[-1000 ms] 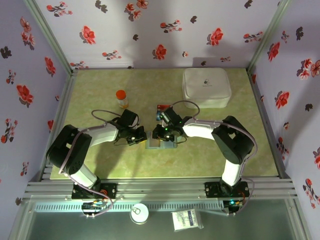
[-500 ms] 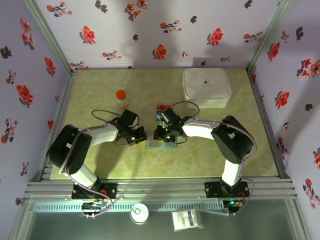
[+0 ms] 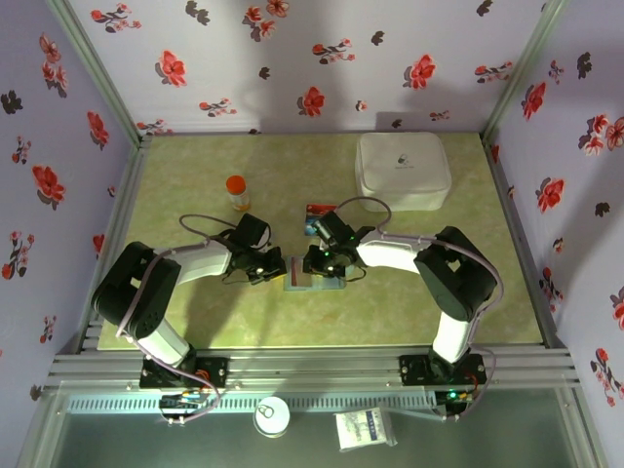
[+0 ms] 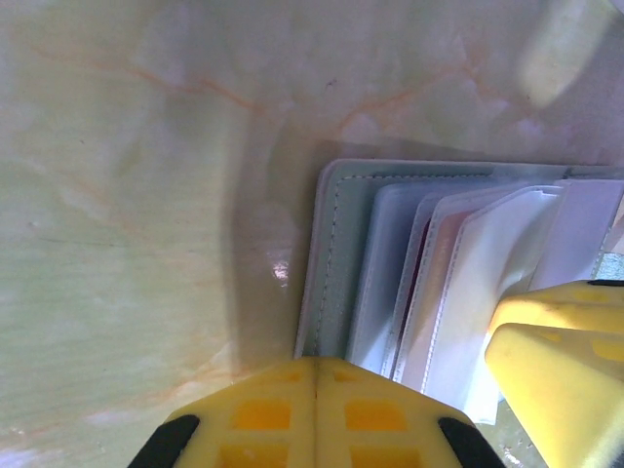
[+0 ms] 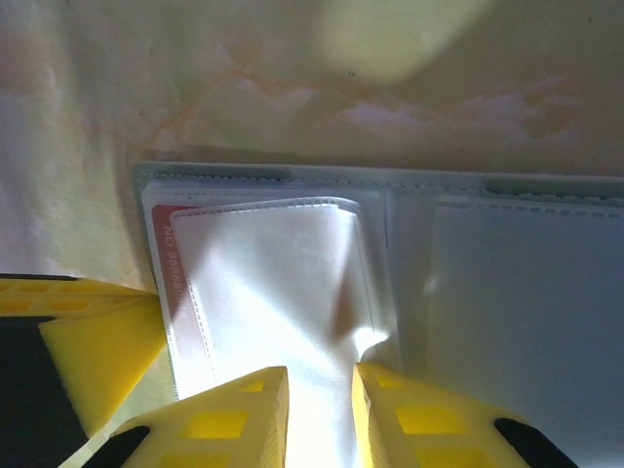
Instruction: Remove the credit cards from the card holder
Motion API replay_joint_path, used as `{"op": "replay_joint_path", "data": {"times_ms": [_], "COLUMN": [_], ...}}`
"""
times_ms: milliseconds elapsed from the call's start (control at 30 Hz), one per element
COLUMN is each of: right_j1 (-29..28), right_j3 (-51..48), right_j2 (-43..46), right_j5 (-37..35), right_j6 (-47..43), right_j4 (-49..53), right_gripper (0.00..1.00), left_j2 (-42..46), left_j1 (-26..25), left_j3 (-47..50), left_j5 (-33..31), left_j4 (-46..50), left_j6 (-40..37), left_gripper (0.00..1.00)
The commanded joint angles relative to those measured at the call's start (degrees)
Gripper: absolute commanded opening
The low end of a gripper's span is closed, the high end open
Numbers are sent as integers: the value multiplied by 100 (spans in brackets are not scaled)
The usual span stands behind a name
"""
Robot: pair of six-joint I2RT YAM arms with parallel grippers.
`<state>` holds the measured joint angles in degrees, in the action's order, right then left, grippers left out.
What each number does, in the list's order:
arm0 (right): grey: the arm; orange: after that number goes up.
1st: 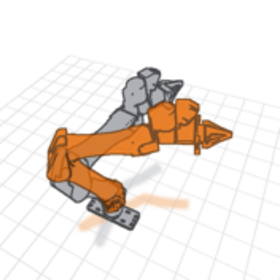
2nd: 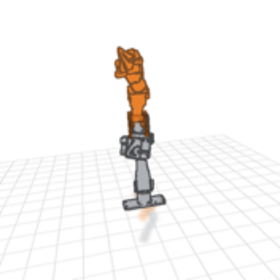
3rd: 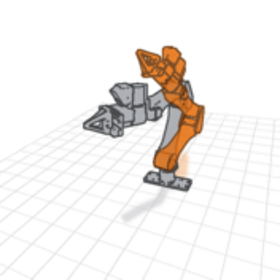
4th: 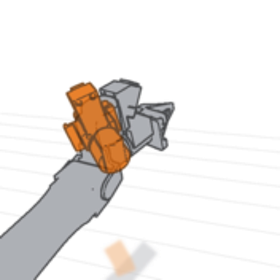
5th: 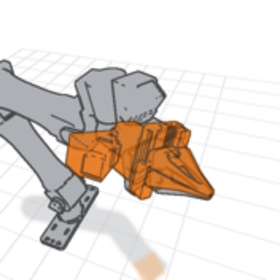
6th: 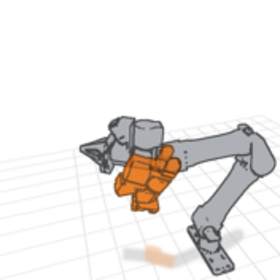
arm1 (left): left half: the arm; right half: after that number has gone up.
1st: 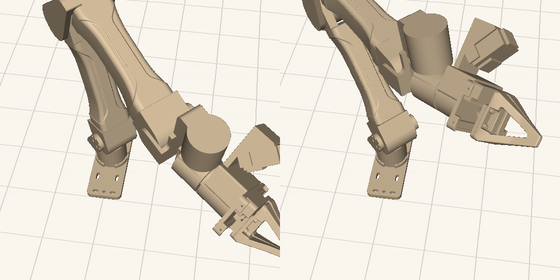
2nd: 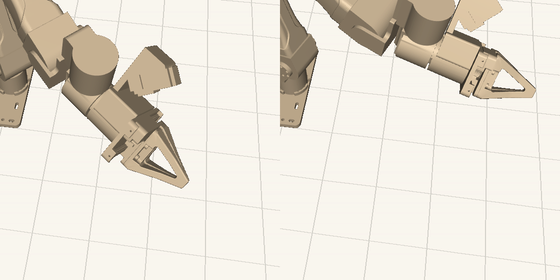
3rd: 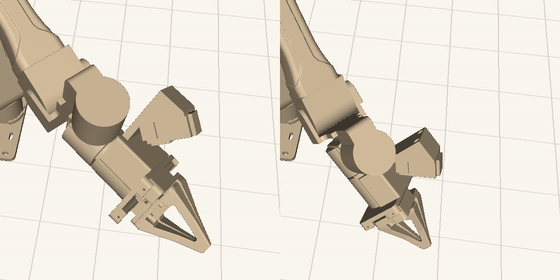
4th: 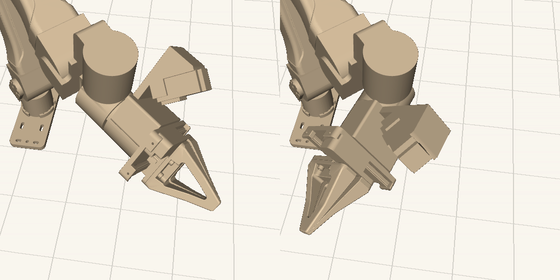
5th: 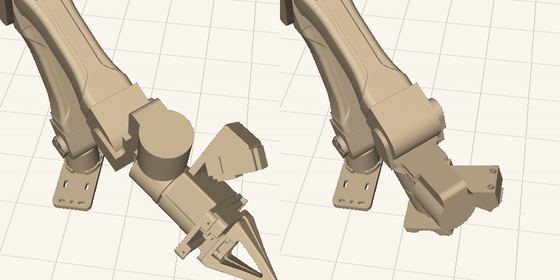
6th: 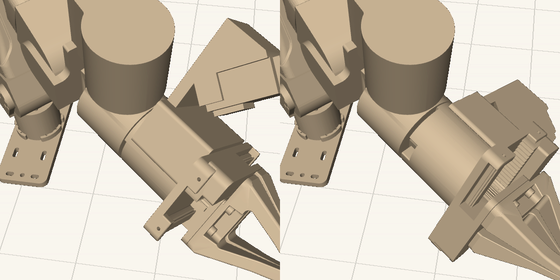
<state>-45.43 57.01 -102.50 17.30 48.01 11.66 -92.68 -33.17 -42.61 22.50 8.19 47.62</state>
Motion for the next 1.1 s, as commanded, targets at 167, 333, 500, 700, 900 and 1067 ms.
{"op": "replay_joint_path", "data": {"times_ms": [167, 333, 500, 700, 900, 1067], "right_j1": [146, 312, 464, 561, 651, 702], "right_j3": [-444, -776, -1048, -1261, -1477, -1565], "right_j2": [245, 296, 329, 250, 173, 128], "right_j5": [140, 447, 721, 914, 1077, 1130], "right_j6": [27, 169, 263, 370, 525, 561], "right_j4": [-473, -1021, -1469, -1807, -2221, -2346], "right_gripper": [25, 25, 25, 25, 25, 25], "left_j2": [-17, 113, 364, 632, 390, 97], "left_j1": [-34, -31, -32, -40, -123, -240], "left_j3": [-133, -181, -307, -414, -537, -546], "left_j5": [-106, -176, -242, -222, 85, 245], "left_j4": [217, 278, 403, 421, 229, -116], "left_j6": [-127, -136, -129, -7, 143, 331], "left_gripper": [0, 0, 0, 2, 12, 18]}}
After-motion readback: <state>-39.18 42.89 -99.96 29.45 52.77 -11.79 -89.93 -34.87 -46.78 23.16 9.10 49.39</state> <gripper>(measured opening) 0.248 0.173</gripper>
